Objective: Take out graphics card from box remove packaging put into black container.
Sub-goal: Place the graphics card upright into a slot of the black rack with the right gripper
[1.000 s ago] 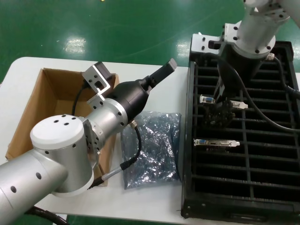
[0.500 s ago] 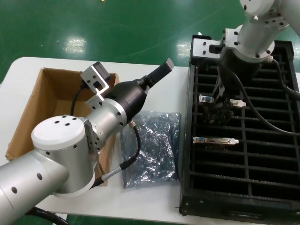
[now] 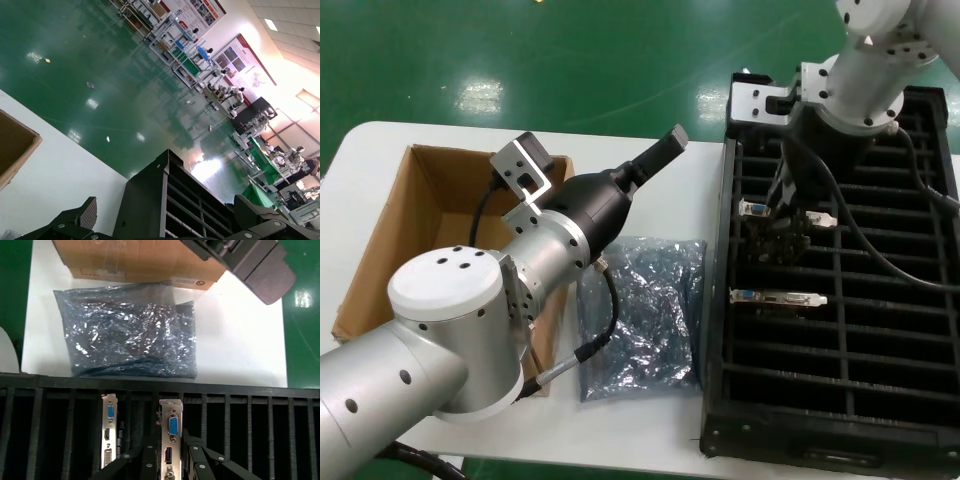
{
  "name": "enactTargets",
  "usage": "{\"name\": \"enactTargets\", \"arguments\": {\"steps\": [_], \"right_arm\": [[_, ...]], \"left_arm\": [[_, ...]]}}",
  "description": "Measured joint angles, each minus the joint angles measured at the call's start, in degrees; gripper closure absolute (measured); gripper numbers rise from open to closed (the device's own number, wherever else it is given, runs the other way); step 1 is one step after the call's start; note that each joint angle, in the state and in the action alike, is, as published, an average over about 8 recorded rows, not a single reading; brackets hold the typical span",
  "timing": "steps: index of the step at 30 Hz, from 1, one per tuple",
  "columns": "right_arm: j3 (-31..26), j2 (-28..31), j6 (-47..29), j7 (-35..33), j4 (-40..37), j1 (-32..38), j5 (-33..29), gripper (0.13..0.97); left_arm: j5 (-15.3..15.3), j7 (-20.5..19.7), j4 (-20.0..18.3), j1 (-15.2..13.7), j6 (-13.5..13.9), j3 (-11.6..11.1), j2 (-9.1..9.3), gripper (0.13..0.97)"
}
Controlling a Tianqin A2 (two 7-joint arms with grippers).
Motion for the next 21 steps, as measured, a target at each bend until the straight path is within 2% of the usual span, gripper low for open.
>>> {"name": "enactTargets", "arguments": {"steps": [4, 13, 21], "right_arm": [[0.0, 0.0, 0.6, -0.11, 0.18, -0.09, -0.38, 0.895], [0.0, 0.0, 1.63, -0.23, 0.65, -0.53, -1.93, 0.819], [0.0, 0.0, 2.59, -0.37, 1.08, -0.84, -2.4, 0.685]], "left_arm": [[0.0, 0.18, 0.01, 0.0, -0.24, 0.0, 0.03, 0.132], [0.0, 0.61, 0.03, 0.0, -1.09, 0.0, 0.15, 0.132], [0.0, 0.91, 0.03, 0.0, -1.9, 0.0, 0.27, 0.132]]}}
